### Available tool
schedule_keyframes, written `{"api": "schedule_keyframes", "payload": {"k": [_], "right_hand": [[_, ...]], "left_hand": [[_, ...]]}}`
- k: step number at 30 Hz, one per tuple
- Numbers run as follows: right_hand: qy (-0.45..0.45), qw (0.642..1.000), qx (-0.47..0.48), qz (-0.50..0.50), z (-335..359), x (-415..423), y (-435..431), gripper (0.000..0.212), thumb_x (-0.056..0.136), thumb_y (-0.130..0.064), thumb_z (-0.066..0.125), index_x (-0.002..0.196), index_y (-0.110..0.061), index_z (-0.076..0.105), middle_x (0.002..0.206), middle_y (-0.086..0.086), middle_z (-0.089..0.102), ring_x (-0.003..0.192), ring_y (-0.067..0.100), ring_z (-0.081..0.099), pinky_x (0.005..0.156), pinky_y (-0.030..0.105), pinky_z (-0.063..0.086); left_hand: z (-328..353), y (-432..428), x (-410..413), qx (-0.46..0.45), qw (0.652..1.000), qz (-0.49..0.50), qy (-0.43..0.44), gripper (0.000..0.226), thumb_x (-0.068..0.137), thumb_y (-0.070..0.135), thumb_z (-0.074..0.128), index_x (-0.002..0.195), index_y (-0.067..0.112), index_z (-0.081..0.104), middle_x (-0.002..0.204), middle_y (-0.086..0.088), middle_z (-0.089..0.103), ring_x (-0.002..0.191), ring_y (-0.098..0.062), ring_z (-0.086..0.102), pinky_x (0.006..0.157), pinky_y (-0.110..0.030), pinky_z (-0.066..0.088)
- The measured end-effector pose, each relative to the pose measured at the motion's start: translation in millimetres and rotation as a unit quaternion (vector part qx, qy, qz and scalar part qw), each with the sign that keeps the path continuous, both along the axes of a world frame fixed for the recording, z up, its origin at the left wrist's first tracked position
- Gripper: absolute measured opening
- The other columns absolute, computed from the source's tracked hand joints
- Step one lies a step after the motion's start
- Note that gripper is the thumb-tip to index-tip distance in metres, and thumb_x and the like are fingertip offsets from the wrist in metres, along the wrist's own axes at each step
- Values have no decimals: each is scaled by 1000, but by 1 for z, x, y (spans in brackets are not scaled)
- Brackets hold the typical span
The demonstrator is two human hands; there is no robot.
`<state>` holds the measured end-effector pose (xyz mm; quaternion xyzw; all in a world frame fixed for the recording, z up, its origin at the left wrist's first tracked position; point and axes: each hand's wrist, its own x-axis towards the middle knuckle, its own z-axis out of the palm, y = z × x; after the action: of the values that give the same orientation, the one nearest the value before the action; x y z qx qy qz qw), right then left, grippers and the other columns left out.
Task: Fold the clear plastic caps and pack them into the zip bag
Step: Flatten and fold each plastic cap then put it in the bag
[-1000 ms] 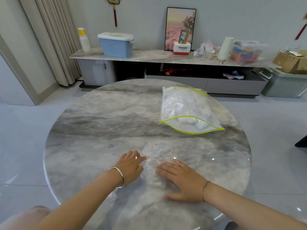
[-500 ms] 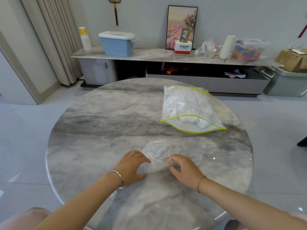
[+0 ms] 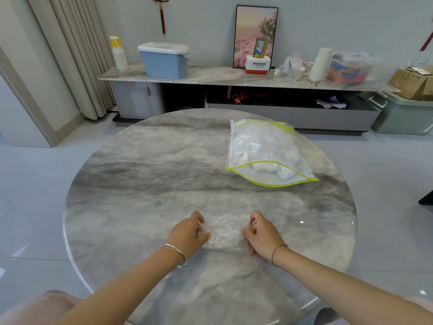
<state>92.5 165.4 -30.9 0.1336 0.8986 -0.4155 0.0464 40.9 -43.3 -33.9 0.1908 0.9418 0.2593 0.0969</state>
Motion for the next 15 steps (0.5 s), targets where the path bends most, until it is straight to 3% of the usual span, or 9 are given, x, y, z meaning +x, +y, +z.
{"api": "schedule_keyframes", "payload": {"k": [2, 4, 7, 9, 11, 13, 15], "right_hand": [[45, 992, 119, 10, 3, 0, 0, 22, 87, -24, 58, 96, -18, 39, 80, -6, 53, 69, 16, 55, 64, 35, 47], [170, 969, 177, 29, 9, 0, -1, 28, 85, -23, 60, 105, -16, 43, 98, -7, 46, 83, 16, 51, 67, 31, 45], [298, 924, 218, 102, 20, 4, -5, 24, 81, -23, 51, 104, -19, 48, 106, -3, 53, 91, 11, 49, 75, 23, 39], [284, 910, 250, 171, 14, 11, -7, 29, 86, -30, 45, 111, -19, 55, 119, -2, 57, 106, 11, 50, 90, 22, 34], [223, 895, 311, 228, -2, 21, -8, 44, 96, -42, 33, 123, -18, 57, 132, -1, 56, 120, 13, 49, 101, 25, 28], [143, 884, 370, 246, -11, 27, -8, 60, 99, -49, 13, 128, -18, 56, 133, -3, 56, 123, 13, 52, 107, 26, 22], [101, 887, 366, 262, -11, 27, -5, 67, 97, -54, 8, 139, -17, 45, 143, -3, 45, 132, 12, 43, 114, 27, 9]], "left_hand": [[1, 1, 3, -2, 987, -43, 156, 26, 89, 36, 54, 110, 22, 48, 93, 9, 49, 88, -11, 51, 75, -21, 38], [3, 5, 7, 26, 954, -126, 272, 29, 90, 40, 45, 114, 25, 53, 104, 8, 53, 96, -10, 50, 82, -22, 38], [-14, 6, 9, -36, 918, -226, 324, 44, 95, 45, 32, 120, 23, 60, 120, 6, 61, 111, -12, 52, 96, -26, 33], [-29, 3, 11, -114, 917, -232, 303, 60, 99, 50, 16, 130, 17, 55, 132, 3, 56, 122, -16, 53, 103, -32, 28], [-42, -1, 13, -133, 925, -231, 270, 63, 99, 53, 10, 136, 15, 45, 137, 2, 53, 124, -16, 52, 105, -32, 26], [-46, -2, 12, -121, 932, -229, 254, 61, 99, 53, 10, 138, 16, 39, 137, 2, 52, 124, -14, 51, 106, -32, 33], [-42, -3, 10, -116, 934, -231, 247, 62, 98, 54, 11, 137, 16, 40, 138, 3, 51, 124, -14, 51, 99, -32, 44]]}}
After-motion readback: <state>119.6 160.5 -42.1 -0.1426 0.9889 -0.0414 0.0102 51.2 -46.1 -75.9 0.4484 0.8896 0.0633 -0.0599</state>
